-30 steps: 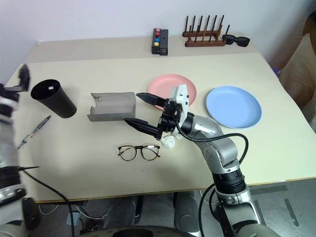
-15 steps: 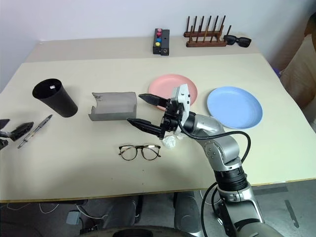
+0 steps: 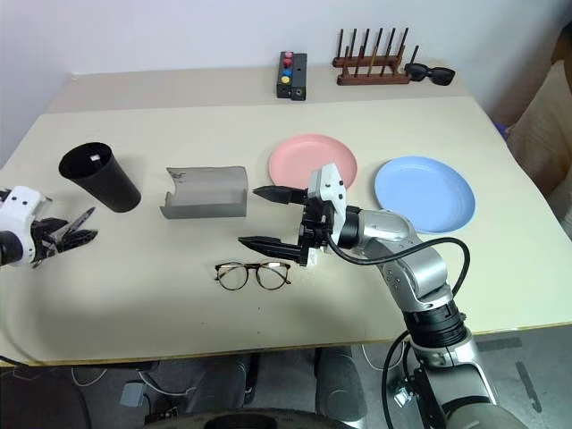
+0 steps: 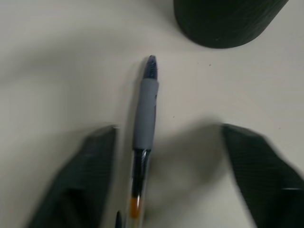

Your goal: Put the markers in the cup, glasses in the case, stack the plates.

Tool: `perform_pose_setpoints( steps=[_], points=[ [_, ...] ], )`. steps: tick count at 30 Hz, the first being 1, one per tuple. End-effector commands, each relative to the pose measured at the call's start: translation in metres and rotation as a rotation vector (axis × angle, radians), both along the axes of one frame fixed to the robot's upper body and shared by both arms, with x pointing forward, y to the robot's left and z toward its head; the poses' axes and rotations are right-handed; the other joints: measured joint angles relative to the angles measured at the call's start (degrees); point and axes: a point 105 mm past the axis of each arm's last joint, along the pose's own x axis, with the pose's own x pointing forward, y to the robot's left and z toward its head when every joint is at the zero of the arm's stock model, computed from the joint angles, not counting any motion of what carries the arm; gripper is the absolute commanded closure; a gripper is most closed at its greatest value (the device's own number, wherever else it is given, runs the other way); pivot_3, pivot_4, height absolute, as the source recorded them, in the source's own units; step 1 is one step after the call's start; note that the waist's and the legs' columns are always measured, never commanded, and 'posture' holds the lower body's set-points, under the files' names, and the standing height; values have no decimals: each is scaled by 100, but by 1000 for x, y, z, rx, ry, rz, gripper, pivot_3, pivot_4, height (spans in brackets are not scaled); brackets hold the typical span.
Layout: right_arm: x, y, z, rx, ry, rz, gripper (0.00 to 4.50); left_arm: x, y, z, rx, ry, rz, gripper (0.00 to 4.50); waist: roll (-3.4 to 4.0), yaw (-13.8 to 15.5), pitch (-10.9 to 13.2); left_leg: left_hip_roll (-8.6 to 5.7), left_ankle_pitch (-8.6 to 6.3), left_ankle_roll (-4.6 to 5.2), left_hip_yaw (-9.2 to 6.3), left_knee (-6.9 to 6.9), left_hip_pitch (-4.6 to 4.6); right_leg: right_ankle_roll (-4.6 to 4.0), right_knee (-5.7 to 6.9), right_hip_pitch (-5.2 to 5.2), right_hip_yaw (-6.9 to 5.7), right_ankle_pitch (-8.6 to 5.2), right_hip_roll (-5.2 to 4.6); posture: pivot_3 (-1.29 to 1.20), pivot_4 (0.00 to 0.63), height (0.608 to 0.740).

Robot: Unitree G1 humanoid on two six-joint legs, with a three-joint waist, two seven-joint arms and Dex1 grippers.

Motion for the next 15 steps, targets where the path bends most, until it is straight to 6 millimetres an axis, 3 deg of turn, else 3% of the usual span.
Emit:
perform_pose_setpoints(
  steps=[1, 4, 8, 12, 15],
  points=[
    [-6, 1, 12, 27, -57, 5, 0, -6, 10, -8, 27, 41, 42, 2825, 0, -8, 0, 0, 0, 0, -1, -1, 1, 0, 2, -1, 0, 0, 0, 0, 150, 734],
    [-6, 1, 12, 29, -56, 2, 0, -9, 11, -10, 20, 47, 48, 4432, 1, -38, 0, 0, 0, 0, -1, -2, 2, 0, 5, -2, 0, -1, 0, 0, 150, 734],
    [-6, 1, 12, 31, -56, 3, 0, -17, 15, -9, 47, 22, 51, 4473, 2, -68, -1, 1, 0, 0, 3, -4, 3, 0, 10, -6, 4, -1, 0, 0, 150, 734],
    [-5, 1, 12, 32, -56, 4, 0, -28, -5, 4, -22, -55, -45, 4473, 3, -88, 1, 3, -1, 1, 13, -10, 2, 0, 9, -16, 14, 0, -2, 0, 150, 734],
    [-5, 1, 12, 32, -54, 8, 0, -54, -58, 14, -93, -121, -288, 4473, 6, -54, 2, 3, -1, 0, 17, -14, -4, -2, -4, -19, 16, 0, -10, 0, 150, 734]
  ],
)
